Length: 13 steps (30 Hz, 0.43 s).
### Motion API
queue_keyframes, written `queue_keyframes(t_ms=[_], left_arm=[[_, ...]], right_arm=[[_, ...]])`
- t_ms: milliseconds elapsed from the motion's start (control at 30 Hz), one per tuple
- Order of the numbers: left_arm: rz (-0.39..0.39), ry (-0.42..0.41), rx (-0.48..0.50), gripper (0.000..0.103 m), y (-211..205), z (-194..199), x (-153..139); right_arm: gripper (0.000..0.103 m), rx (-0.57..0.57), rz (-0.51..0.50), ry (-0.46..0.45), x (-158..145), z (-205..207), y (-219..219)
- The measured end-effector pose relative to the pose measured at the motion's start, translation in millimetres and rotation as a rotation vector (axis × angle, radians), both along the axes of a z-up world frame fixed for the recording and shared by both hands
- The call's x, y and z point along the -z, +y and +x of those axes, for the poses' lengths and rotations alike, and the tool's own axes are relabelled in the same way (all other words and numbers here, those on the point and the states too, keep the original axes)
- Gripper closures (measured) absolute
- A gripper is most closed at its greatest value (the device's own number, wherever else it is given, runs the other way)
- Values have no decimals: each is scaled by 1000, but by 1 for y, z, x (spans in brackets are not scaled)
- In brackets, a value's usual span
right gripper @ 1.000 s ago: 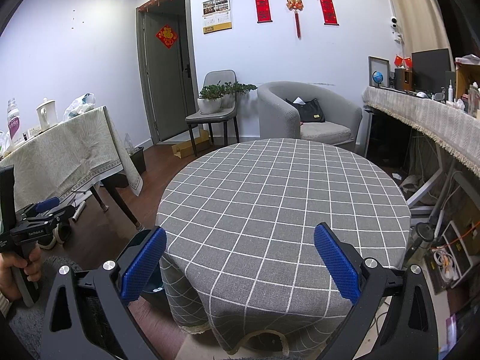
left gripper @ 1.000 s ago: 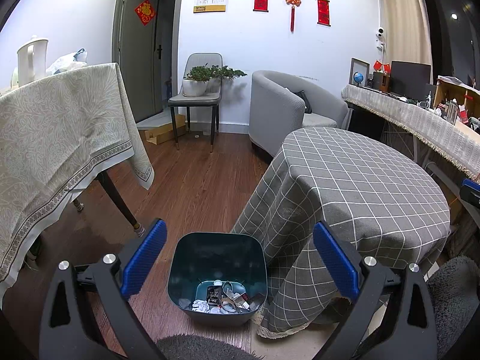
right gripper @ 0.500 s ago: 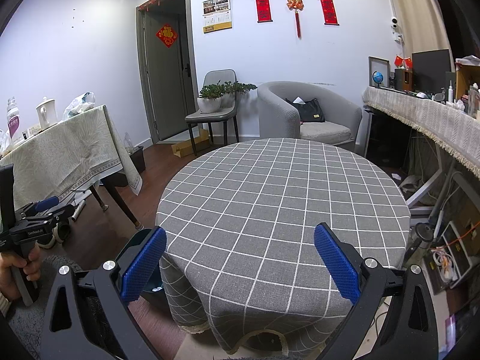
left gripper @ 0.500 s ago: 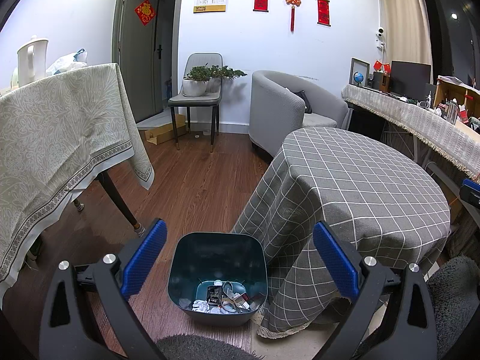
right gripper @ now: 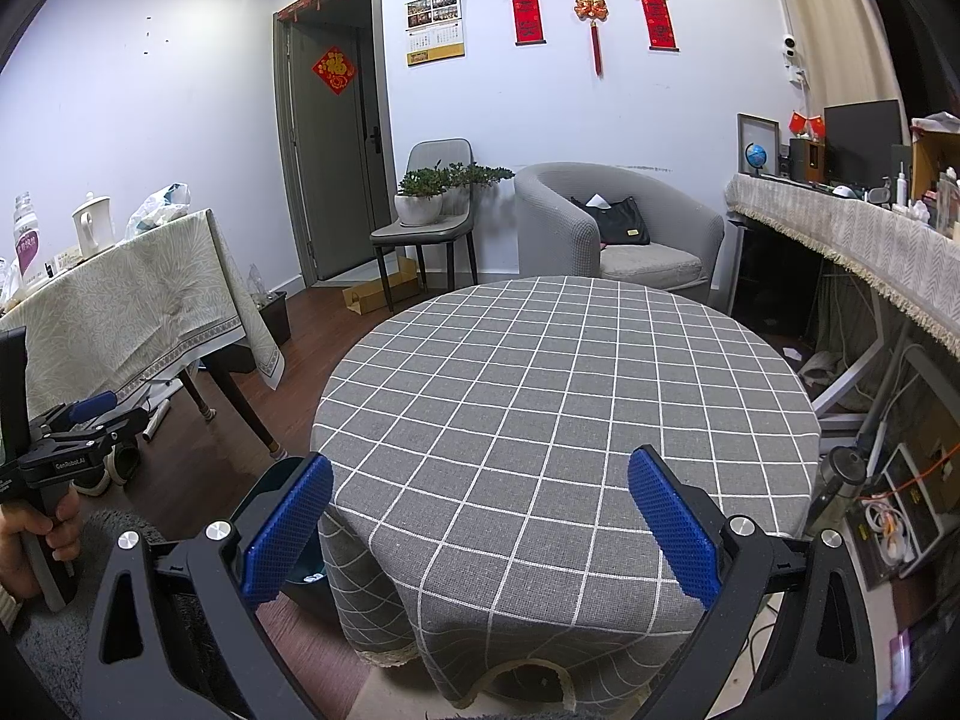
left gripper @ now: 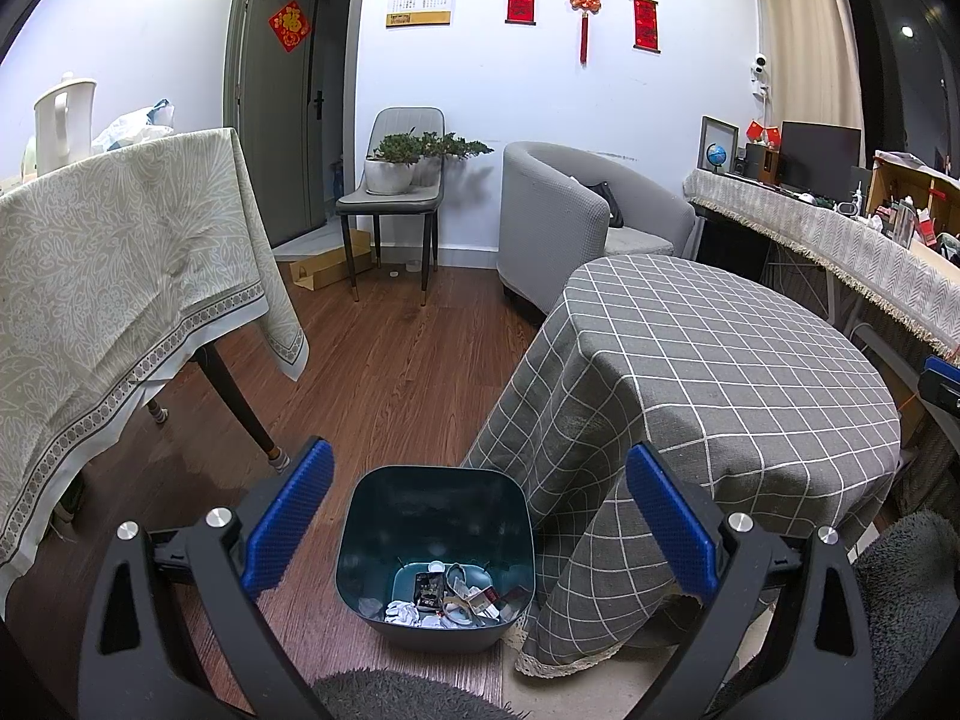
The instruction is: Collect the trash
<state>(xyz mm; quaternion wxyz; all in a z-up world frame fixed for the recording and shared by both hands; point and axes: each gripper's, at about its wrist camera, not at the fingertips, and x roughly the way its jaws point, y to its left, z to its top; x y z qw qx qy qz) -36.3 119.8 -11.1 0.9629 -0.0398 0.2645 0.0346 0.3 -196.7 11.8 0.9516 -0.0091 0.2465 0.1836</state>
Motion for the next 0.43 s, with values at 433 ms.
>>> queue_keyframes(t_ms=[433], left_arm=[[-1,6,-1,3,2,1,1]], right_arm=[[3,0,-1,0,-1,0,0]])
